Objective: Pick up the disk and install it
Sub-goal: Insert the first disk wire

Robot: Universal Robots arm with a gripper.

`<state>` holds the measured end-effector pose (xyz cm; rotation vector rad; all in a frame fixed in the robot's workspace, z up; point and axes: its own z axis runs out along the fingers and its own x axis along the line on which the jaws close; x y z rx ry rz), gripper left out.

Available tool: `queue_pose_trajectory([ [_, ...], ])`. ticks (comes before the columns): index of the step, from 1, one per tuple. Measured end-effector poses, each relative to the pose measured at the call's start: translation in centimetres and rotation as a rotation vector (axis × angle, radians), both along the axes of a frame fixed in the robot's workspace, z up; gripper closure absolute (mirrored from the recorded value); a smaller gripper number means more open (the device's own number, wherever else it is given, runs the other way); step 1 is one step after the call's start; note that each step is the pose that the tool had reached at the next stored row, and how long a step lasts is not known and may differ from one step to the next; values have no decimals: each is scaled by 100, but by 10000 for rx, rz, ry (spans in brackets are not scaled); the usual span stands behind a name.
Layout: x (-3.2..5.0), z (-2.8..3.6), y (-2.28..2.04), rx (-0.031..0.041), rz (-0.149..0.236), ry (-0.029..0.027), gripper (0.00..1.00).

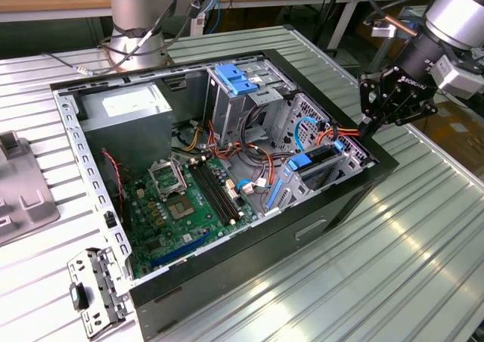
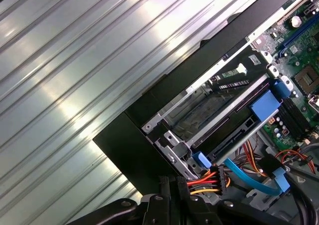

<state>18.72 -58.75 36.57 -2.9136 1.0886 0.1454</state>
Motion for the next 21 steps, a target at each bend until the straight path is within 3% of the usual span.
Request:
queue_pose_trajectory([
  [5, 1, 11, -1, 26, -1, 1, 83],
  [7, 2, 30, 0, 97, 1, 0, 83],
  [8, 0, 44, -1, 182, 0, 0, 83],
  [10, -6, 59, -1, 276, 0, 0, 83],
  [21, -52, 115, -5, 588, 0, -9, 83],
])
